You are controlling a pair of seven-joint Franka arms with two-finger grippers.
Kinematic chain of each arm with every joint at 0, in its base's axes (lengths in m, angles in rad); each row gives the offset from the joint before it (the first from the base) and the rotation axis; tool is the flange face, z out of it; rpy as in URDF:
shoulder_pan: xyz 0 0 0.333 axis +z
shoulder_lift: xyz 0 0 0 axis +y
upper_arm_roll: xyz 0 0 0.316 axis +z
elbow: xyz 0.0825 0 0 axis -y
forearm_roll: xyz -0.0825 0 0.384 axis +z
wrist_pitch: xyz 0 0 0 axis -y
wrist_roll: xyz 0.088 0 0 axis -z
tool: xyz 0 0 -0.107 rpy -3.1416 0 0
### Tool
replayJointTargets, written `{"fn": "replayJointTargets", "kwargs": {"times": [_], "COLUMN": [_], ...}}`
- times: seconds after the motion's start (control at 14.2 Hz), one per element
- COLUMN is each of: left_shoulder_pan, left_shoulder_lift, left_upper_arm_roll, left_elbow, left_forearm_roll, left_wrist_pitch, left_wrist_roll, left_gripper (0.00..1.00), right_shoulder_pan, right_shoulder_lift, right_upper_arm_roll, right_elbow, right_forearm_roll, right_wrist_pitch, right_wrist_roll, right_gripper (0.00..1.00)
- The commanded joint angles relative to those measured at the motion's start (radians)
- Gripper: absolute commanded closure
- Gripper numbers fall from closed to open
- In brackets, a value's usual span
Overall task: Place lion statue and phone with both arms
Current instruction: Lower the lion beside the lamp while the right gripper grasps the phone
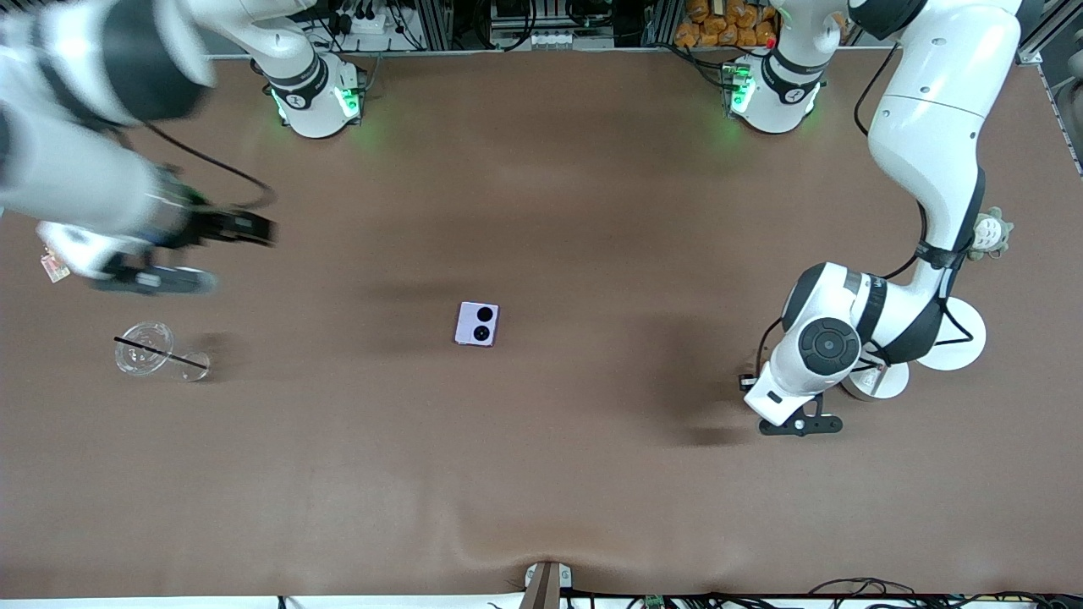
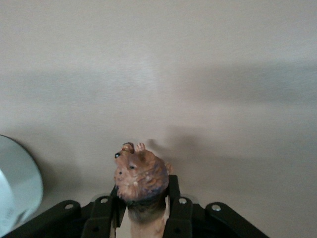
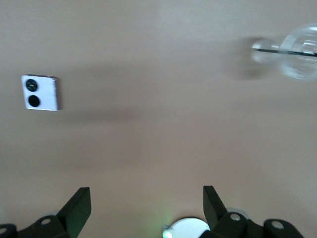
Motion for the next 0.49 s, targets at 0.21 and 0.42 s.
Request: {"fn": "replayJointTargets", "kwargs": {"times": [0.21,0.42], "left_shoulder_pan": [0.094,0.12], "left_shoulder_lift": [-0.039,-0.045], "left_upper_arm_roll": [-0.021,-0.022], "left_elbow": [-0.072,-0.088], "left_forearm_roll": [0.041,0.041], "left_wrist_pitch": [-0.001,0.004], "left_wrist_roll": [0.101,0.127], "left_gripper": [1.0,1.0], "right_shoulder_pan": [0.172,0.248], "right_shoulder_lift": [0.09,0.099], "right_upper_arm_roll": [-0.012,-0.012], "right_elbow": [-0.121,-0.227], "right_forearm_roll": [0.09,0.091], "right_wrist_pitch": [0.284,0.411], "right_wrist_roll": [0.051,0.115], "right_gripper": [0.0,0.0]}}
